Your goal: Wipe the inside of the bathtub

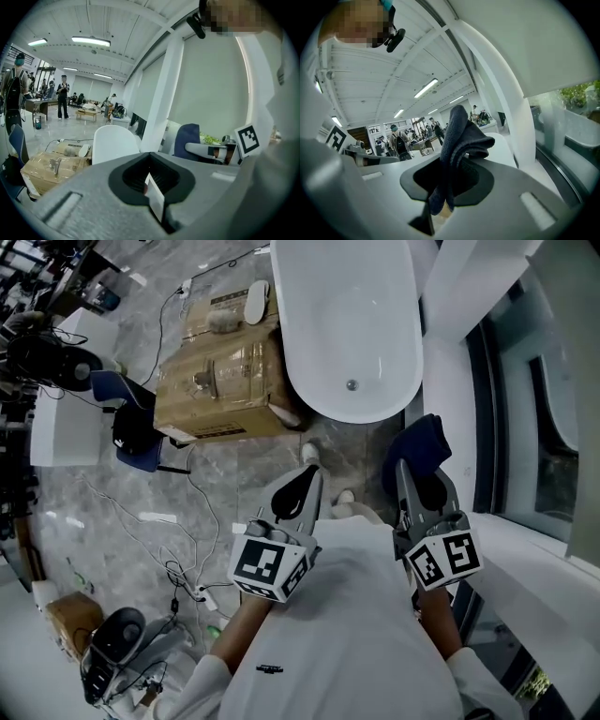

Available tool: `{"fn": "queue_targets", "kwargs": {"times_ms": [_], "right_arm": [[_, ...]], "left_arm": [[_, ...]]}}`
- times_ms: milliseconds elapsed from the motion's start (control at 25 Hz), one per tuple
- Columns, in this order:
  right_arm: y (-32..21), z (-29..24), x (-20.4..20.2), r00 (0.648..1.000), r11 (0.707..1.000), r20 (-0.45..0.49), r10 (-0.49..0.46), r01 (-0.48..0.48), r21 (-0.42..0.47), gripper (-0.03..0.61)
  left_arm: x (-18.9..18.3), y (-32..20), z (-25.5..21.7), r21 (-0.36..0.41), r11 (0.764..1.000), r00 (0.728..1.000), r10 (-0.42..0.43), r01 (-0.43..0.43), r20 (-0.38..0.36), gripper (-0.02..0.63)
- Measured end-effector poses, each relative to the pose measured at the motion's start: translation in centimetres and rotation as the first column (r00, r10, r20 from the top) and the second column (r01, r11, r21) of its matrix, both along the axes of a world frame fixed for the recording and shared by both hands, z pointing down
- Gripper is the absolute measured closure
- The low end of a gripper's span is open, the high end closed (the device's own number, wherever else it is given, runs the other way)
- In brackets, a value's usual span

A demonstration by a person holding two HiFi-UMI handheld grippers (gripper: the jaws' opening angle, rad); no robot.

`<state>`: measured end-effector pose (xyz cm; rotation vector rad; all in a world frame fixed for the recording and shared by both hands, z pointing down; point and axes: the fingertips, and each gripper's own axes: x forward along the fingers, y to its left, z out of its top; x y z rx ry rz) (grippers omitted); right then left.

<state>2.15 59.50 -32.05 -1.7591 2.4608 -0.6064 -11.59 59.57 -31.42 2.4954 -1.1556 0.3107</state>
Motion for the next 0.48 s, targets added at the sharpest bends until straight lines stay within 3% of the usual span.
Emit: {"fn": "queue_targets", "kwargs": {"times_ms": [240,480], "right_arm": [[-1.8,1.1,2.1,0.997,0.996,-0.020,0.071,-0.072,-0.043,0.511],[-7.7,1.0,4.3,0.991,0.990,-0.049,0.124,-0.126,-0.061,0.511]], "left_arm": [[2.2,-3.4,1.5,-0.041,0.997,0.997,0.066,-0.067,-0.033,0.614],[4.7,-9.8,2.5,-0.068,0.989,0.991,0.129,-0.132,-0.049,0.614]]}}
